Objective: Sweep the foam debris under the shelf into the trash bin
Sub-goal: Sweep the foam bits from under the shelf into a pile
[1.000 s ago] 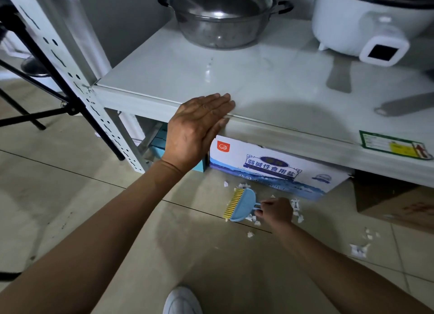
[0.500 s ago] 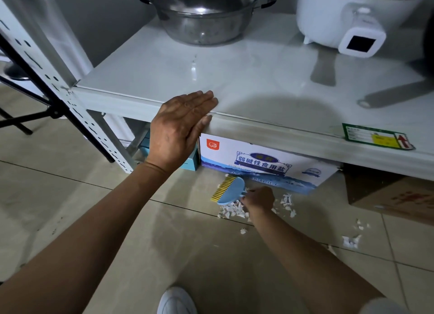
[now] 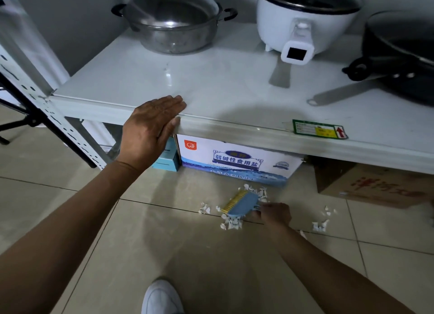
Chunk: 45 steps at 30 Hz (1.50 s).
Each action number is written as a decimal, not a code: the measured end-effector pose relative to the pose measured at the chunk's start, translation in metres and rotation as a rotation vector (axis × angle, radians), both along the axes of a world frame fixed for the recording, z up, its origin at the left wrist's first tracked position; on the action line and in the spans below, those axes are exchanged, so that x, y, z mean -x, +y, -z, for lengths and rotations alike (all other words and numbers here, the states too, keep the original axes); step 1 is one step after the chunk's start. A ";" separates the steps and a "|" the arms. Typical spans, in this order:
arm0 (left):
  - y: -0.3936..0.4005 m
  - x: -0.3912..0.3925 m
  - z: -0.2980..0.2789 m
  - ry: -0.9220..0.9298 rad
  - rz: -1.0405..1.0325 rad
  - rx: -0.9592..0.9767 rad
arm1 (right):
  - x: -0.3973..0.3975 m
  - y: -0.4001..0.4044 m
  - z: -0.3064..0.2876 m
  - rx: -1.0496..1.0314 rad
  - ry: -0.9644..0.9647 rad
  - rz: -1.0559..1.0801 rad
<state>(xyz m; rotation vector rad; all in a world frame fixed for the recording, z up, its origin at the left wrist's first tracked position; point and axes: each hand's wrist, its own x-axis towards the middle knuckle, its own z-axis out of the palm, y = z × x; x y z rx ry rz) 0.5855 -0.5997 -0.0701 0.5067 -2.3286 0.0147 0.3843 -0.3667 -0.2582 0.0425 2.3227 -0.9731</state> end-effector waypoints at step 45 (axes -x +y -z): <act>0.092 0.106 0.016 0.183 0.117 0.014 | 0.023 -0.006 -0.009 0.008 0.157 -0.109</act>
